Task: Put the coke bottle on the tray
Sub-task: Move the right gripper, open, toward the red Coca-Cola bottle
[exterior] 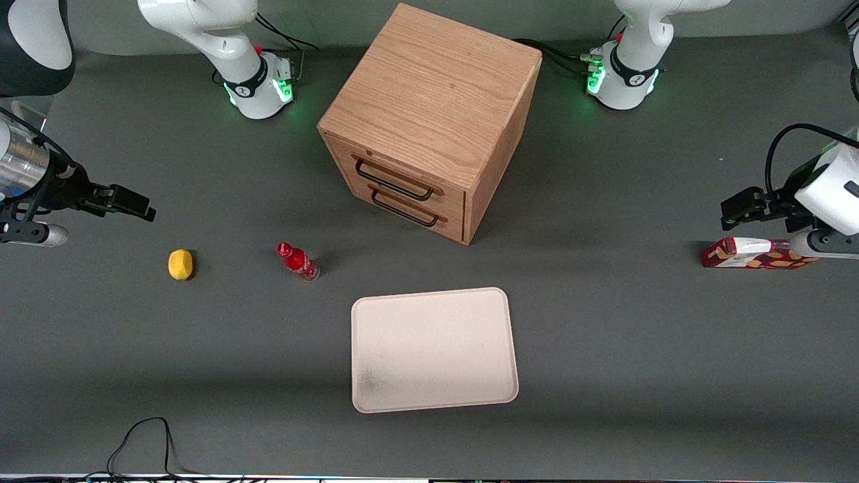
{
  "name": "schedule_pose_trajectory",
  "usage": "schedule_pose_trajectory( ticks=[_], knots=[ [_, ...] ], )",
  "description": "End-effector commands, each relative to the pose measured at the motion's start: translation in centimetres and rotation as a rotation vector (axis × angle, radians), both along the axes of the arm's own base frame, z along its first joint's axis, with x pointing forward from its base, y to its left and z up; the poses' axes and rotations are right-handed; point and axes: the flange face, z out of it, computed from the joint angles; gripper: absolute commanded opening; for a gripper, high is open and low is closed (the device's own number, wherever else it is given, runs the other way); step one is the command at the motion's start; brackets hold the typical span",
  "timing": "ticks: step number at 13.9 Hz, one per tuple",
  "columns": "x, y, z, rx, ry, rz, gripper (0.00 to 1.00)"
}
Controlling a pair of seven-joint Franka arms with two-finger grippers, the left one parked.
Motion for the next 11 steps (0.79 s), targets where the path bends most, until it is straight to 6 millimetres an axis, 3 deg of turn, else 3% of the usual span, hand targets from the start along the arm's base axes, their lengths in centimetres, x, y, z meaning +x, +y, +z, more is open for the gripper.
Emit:
schedule_pose_trajectory(
  ticks=[1, 9, 11],
  knots=[
    [-0.1, -0.4, 0.8, -0.006, -0.004, -0.001, 1.0],
    [0.9, -0.1, 2.2, -0.004, -0.028, 0.006, 1.0],
    [0.7, 2.6, 2.5, -0.004, -0.017, -0.001, 1.0]
  ],
)
